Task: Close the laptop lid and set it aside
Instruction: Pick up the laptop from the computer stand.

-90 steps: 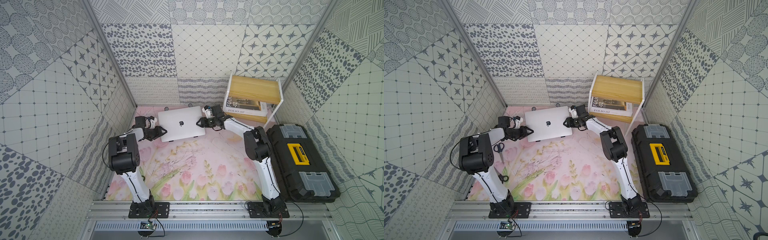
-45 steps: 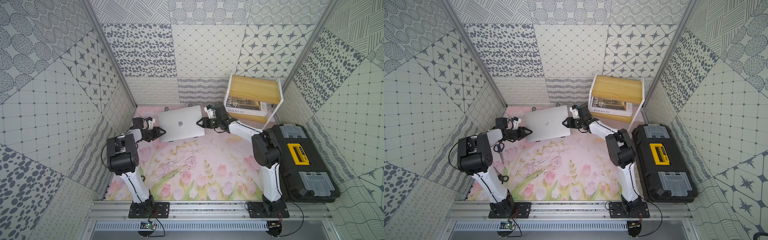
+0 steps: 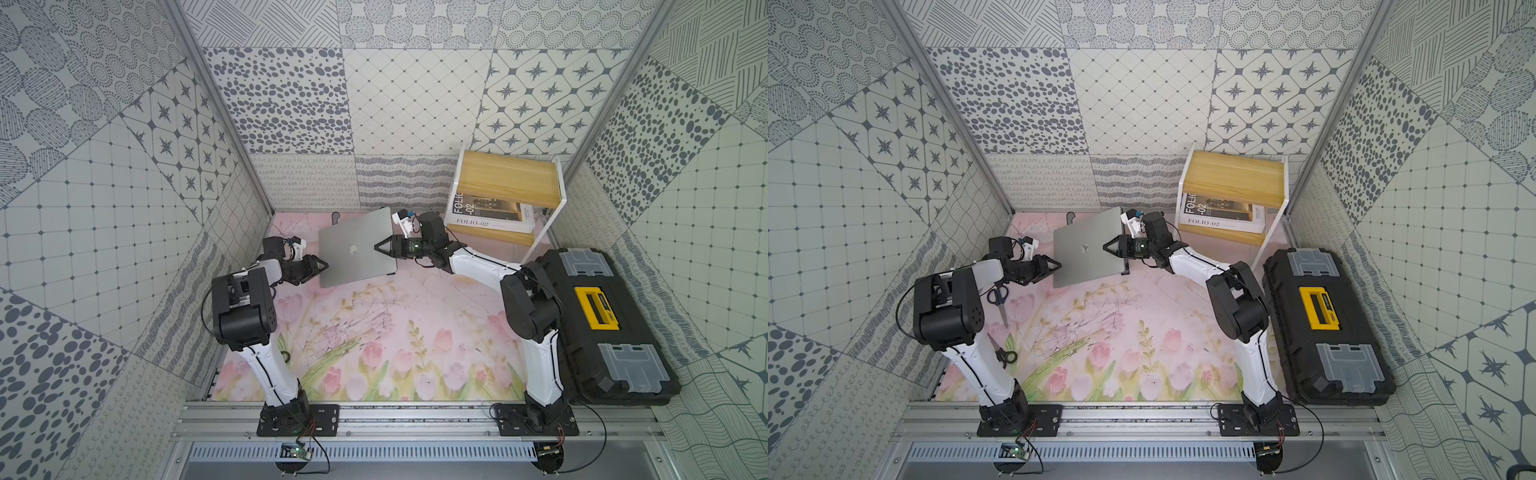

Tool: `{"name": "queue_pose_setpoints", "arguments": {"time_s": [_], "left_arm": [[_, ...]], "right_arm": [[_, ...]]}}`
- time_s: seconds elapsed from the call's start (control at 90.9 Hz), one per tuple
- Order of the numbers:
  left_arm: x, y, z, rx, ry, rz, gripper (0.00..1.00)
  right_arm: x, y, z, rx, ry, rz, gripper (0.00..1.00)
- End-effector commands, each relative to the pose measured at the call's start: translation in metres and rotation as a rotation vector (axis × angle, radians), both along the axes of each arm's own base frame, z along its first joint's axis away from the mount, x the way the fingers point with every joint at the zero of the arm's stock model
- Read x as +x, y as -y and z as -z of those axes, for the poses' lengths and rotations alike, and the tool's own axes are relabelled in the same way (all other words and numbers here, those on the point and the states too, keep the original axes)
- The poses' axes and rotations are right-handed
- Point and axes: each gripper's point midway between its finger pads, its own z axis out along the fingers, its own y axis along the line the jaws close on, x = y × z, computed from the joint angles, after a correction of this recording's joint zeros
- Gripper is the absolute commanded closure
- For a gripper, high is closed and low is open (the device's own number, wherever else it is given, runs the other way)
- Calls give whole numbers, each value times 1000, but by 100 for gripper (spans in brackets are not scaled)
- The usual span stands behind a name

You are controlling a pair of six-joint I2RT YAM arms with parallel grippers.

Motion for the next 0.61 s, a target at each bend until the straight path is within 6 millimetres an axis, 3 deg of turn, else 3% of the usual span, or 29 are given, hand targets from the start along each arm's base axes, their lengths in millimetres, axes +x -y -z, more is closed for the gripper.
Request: {"name": "queue_pose_setpoints", "arguments": {"time_s": [0.0, 0.264, 0.594], "left_arm": [[2, 0, -4, -26, 18, -3, 50], [-1, -12, -11, -19, 29, -62, 50], [-14, -38, -59, -153, 99, -249, 43]], "right_arm": [[-6, -14, -33, 71, 70, -47, 60], [2, -1, -12, -94, 56, 48, 74], [-3, -2, -22, -49, -48, 68, 100]]}}
